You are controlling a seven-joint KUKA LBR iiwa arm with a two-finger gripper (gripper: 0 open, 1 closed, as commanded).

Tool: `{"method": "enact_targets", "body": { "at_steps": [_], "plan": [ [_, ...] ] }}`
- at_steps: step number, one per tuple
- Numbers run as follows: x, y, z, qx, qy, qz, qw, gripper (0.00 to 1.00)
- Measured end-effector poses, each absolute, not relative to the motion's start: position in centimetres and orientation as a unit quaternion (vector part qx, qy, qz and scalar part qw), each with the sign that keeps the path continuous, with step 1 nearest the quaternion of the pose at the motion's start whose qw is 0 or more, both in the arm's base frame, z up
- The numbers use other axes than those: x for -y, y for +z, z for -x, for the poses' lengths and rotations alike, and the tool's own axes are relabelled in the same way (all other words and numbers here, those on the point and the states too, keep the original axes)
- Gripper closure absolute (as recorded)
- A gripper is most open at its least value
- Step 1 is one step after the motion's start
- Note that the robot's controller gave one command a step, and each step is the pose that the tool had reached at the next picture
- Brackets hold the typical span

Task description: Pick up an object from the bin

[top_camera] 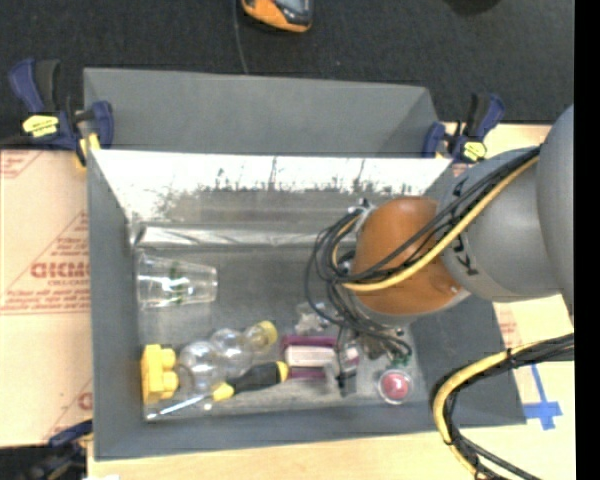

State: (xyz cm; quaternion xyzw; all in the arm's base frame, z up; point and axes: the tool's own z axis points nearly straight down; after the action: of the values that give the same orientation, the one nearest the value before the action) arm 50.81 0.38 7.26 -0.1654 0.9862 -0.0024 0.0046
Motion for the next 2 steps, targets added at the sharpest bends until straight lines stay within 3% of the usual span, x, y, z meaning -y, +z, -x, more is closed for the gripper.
{"method": "enact_targets", "body": {
  "at_steps": [2],
  "plan": [
    [-0.37,7.27,-50.84,-0.986,-0.003,0.167,0.005,1.0]
  ]
}}
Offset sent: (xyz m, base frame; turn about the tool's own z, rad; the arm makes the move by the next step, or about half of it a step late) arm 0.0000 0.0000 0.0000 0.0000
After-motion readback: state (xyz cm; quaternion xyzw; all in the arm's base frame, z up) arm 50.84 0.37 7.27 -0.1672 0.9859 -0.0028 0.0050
